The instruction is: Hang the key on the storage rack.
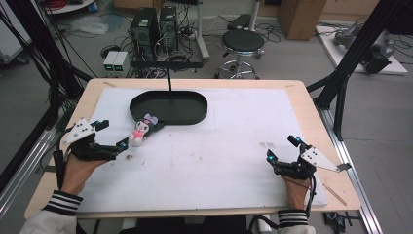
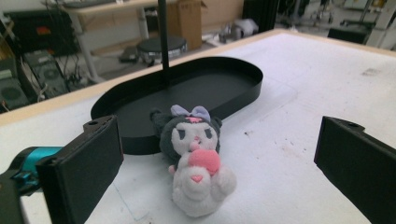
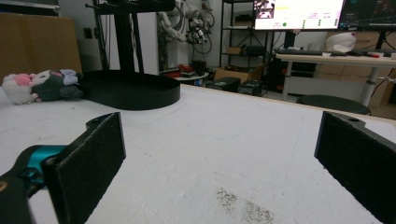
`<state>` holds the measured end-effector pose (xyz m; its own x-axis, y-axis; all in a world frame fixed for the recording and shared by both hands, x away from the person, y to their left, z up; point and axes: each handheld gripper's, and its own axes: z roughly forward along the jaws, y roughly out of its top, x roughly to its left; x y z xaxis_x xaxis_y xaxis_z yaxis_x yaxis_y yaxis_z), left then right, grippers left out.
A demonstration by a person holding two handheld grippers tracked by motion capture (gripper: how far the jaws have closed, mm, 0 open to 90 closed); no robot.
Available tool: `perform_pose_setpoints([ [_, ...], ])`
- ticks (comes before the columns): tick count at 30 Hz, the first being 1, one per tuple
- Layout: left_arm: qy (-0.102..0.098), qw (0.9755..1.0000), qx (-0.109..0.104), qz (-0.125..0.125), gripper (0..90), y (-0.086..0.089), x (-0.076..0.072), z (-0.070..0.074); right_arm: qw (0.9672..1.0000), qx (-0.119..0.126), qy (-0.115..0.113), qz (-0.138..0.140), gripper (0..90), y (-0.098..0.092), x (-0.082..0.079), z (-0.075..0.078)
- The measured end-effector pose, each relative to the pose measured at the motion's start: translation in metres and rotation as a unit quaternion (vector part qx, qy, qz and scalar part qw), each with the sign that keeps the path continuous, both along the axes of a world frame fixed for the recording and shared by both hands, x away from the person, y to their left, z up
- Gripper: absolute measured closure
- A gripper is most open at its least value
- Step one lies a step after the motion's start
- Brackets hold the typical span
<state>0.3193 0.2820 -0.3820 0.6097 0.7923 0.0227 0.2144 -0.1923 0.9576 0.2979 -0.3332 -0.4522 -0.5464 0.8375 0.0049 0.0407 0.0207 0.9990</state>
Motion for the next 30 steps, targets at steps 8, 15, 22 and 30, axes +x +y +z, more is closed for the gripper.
perform_pose_setpoints([
  [8,0.057,0.9965,0.059,-0.013,1.7,-0.011,0.024,0.016,1.0,0.0,0.0,0.0,0.8,0.0,0.0,0.0],
  [15,0.096,0.9885,0.115,-0.019,1.7,-0.022,0.041,0.019,1.0,0.0,0.001,0.0,0.8,0.001,0.0,0.0],
  [22,0.137,0.9785,0.153,-0.024,1.7,-0.035,0.059,0.011,1.0,0.0,-0.001,0.0,0.8,0.0,0.0,0.0],
  [30,0.172,0.9674,0.186,-0.005,1.7,-0.045,0.07,0.001,1.0,0.0,-0.002,0.001,0.8,0.0,0.0,0.0],
])
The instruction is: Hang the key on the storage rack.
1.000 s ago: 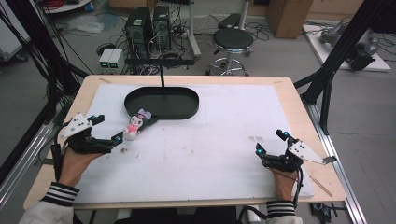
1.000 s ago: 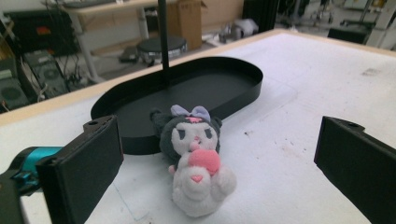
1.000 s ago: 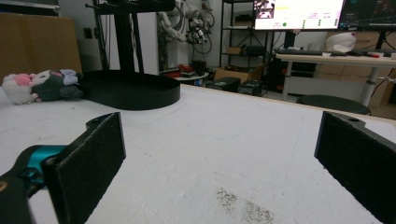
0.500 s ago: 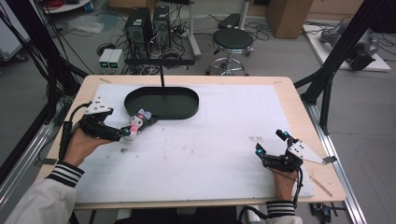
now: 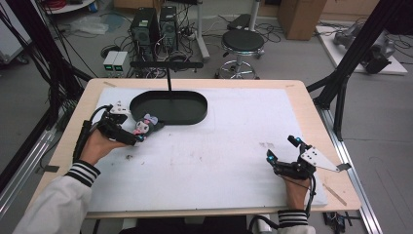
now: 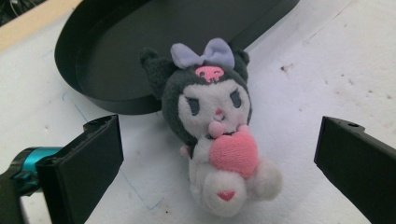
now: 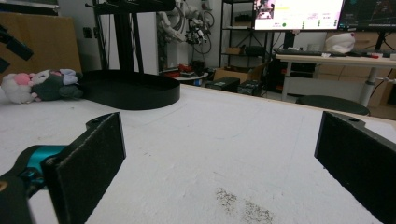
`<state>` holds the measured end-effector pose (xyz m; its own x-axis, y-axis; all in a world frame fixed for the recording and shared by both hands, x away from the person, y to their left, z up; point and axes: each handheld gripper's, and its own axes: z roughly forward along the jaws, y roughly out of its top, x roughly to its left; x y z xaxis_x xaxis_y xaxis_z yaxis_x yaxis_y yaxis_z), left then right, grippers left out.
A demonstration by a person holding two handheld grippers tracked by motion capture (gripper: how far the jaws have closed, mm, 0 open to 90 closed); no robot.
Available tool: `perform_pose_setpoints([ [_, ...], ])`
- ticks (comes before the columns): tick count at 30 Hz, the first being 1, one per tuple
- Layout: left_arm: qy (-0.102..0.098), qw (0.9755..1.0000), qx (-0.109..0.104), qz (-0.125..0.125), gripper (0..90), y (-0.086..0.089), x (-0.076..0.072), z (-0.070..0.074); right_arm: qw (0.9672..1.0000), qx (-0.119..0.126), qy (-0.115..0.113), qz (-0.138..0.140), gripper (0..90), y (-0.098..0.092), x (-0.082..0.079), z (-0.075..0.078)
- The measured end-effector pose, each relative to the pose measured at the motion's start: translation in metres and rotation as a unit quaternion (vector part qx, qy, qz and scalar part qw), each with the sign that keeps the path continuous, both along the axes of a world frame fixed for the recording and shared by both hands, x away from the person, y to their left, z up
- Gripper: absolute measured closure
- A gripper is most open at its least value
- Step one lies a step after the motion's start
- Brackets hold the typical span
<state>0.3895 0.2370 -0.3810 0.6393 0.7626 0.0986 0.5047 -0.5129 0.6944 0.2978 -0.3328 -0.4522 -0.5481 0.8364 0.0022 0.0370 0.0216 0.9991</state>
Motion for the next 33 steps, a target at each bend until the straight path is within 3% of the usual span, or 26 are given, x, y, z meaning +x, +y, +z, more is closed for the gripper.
perform_pose_setpoints([
  [3,0.01,0.9999,0.011,0.003,1.7,-0.005,0.002,-0.003,1.0,0.0,0.001,-0.001,0.8,0.0,0.0,0.0],
  [5,0.021,0.9993,0.029,0.005,1.7,-0.008,0.006,-0.009,1.0,0.0,0.001,-0.002,0.8,0.0,0.0,0.0],
  [18,0.059,0.9962,0.062,0.016,1.8,-0.016,0.008,-0.019,1.0,0.002,0.0,-0.002,0.8,-0.001,0.0,0.0],
  [22,0.072,0.994,0.08,0.021,3.0,-0.018,0.01,-0.024,1.0,0.002,0.0,-0.002,0.8,-0.001,0.0,0.0],
  [28,0.086,0.9923,0.086,0.025,11.8,-0.017,0.012,-0.026,1.0,0.005,0.003,-0.001,0.8,-0.001,0.0,0.0],
  [33,0.1,0.991,0.089,0.01,27.4,-0.016,0.012,-0.028,0.9999,0.009,0.006,-0.002,0.8,-0.001,0.0,0.0],
])
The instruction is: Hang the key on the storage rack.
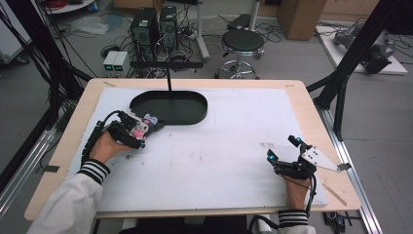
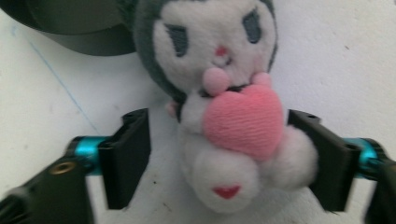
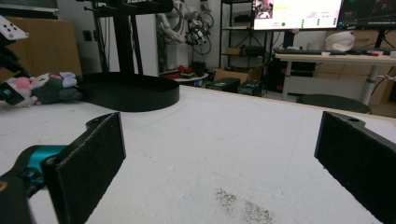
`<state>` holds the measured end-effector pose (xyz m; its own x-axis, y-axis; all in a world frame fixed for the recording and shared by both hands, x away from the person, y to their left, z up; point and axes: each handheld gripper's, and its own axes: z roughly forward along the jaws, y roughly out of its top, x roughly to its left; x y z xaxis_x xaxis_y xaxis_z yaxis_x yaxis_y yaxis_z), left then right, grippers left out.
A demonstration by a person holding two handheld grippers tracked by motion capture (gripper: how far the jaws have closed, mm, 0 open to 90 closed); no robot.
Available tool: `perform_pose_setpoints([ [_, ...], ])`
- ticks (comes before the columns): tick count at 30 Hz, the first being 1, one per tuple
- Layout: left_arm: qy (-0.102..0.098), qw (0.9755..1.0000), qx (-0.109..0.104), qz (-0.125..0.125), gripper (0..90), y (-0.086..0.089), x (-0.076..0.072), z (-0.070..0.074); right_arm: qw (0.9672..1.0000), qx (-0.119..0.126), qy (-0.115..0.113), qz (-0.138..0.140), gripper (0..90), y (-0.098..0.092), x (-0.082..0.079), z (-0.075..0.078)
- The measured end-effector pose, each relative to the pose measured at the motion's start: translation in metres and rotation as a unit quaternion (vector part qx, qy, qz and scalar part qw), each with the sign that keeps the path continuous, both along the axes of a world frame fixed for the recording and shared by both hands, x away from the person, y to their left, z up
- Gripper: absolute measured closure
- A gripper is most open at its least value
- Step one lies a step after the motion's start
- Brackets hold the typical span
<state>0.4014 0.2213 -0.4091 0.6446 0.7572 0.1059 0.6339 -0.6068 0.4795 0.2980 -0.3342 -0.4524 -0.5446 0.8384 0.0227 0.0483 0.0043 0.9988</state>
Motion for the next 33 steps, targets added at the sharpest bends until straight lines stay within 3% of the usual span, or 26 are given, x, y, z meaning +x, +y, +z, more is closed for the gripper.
perform_pose_setpoints([
  [2,-0.002,1.0,0.0,-0.002,36.1,-0.001,-0.001,0.0,1.0,0.0,-0.002,0.0,0.8,0.0,0.0,0.0],
  [3,-0.002,1.0,0.0,-0.002,36.1,-0.002,-0.001,0.0,1.0,0.0,-0.002,0.0,0.8,0.0,0.0,0.0],
  [4,-0.002,1.0,0.003,-0.001,43.2,-0.001,-0.001,0.001,1.0,0.001,0.003,0.0,0.8,0.0,0.0,0.0],
  [8,-0.009,0.9999,0.007,-0.003,50.2,0.0,-0.003,0.003,1.0,0.001,0.002,0.001,0.8,0.0,0.0,0.0],
  [19,-0.02,0.9997,0.009,-0.003,54.1,0.0,-0.005,0.005,1.0,0.0,0.0,0.0,0.8,-0.001,0.0,0.0],
  [27,-0.036,0.9991,-0.02,0.005,55.2,0.006,-0.006,0.012,1.0,0.001,0.002,0.001,0.9,0.0,0.0,0.0],
  [33,-0.059,0.9969,-0.052,0.007,55.4,0.014,-0.008,0.02,1.0,0.001,0.002,0.0,0.8,0.0,0.0,0.0],
])
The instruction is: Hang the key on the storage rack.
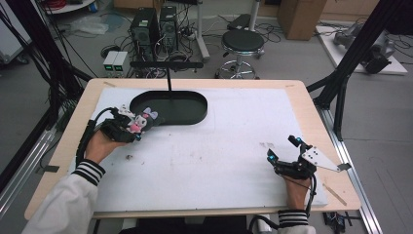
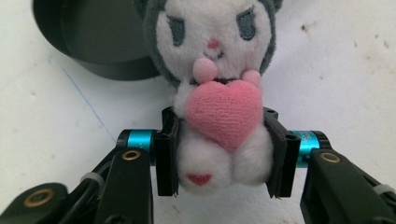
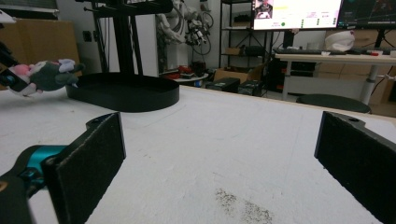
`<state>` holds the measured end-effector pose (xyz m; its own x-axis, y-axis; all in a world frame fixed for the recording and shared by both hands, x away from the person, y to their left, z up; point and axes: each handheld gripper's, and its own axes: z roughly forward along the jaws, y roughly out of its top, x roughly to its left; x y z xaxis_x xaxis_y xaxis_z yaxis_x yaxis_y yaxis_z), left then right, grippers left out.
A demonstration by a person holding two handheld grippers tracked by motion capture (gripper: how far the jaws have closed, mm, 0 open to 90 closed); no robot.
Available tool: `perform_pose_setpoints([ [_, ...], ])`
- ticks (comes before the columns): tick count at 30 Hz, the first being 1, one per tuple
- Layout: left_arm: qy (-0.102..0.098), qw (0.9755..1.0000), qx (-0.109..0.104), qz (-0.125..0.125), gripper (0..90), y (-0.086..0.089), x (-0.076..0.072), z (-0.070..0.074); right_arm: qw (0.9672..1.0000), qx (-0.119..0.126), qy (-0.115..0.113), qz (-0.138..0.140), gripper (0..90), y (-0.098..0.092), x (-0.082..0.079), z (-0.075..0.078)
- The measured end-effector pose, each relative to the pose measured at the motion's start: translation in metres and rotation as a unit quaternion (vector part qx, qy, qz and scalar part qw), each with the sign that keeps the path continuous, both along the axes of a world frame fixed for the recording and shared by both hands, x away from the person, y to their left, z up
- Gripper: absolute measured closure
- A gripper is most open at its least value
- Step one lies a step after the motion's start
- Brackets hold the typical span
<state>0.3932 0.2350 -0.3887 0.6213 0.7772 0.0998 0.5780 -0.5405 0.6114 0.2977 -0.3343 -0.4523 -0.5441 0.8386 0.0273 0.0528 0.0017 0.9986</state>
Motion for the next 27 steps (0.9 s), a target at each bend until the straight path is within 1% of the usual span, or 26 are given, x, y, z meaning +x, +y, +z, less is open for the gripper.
perform_pose_setpoints([
  [2,-0.01,0.9999,-0.013,0.004,55.4,0.002,-0.001,0.003,1.0,0.0,-0.002,0.0,0.8,0.0,0.0,0.0],
  [3,-0.027,0.9991,-0.031,0.006,55.5,0.006,-0.003,0.008,1.0,0.0,-0.002,0.0,0.8,0.0,0.0,0.0],
  [4,-0.027,0.9991,-0.031,0.006,55.5,0.006,-0.003,0.008,1.0,0.0,-0.002,0.0,0.8,0.0,0.0,0.0],
  [5,-0.029,0.9989,-0.036,0.006,55.5,0.007,-0.003,0.009,1.0,-0.001,-0.002,0.0,0.8,0.0,0.0,0.0],
  [8,-0.054,0.9971,-0.054,0.003,55.4,0.011,-0.005,0.015,1.0,0.0,-0.002,0.0,0.8,0.0,0.0,0.0],
  [12,-0.065,0.9952,-0.073,0.007,55.4,0.016,-0.006,0.024,1.0,0.0,-0.002,-0.001,0.8,0.0,0.0,0.0],
  [15,-0.079,0.9936,-0.08,0.011,55.5,0.02,-0.006,0.032,1.0,0.0,-0.001,0.0,0.8,0.0,0.0,0.0],
  [17,-0.089,0.9919,-0.089,0.017,55.5,0.022,-0.006,0.037,1.0,0.0,-0.002,-0.001,0.8,0.0,0.0,0.0],
  [18,-0.097,0.9904,-0.096,0.021,55.5,0.024,-0.006,0.039,1.0,0.0,-0.002,-0.001,0.8,0.0,0.0,0.0],
  [19,-0.1,0.9895,-0.102,0.024,55.5,0.026,-0.006,0.041,1.0,0.0,-0.002,0.0,0.8,0.0,0.0,0.0],
  [22,-0.109,0.9881,-0.105,0.03,55.4,0.03,-0.004,0.047,1.0,0.0,-0.002,-0.001,0.9,0.0,0.0,0.0],
  [24,-0.108,0.9873,-0.113,0.03,55.4,0.032,-0.003,0.052,1.0,-0.001,-0.003,-0.001,0.8,0.0,0.0,0.0],
  [25,-0.11,0.9865,-0.117,0.033,55.4,0.033,-0.002,0.055,1.0,0.0,-0.002,-0.001,0.9,0.0,0.0,0.0],
  [27,-0.118,0.9855,-0.117,0.035,55.4,0.035,-0.001,0.06,1.0,0.0,-0.002,-0.001,0.9,0.0,0.0,0.0],
])
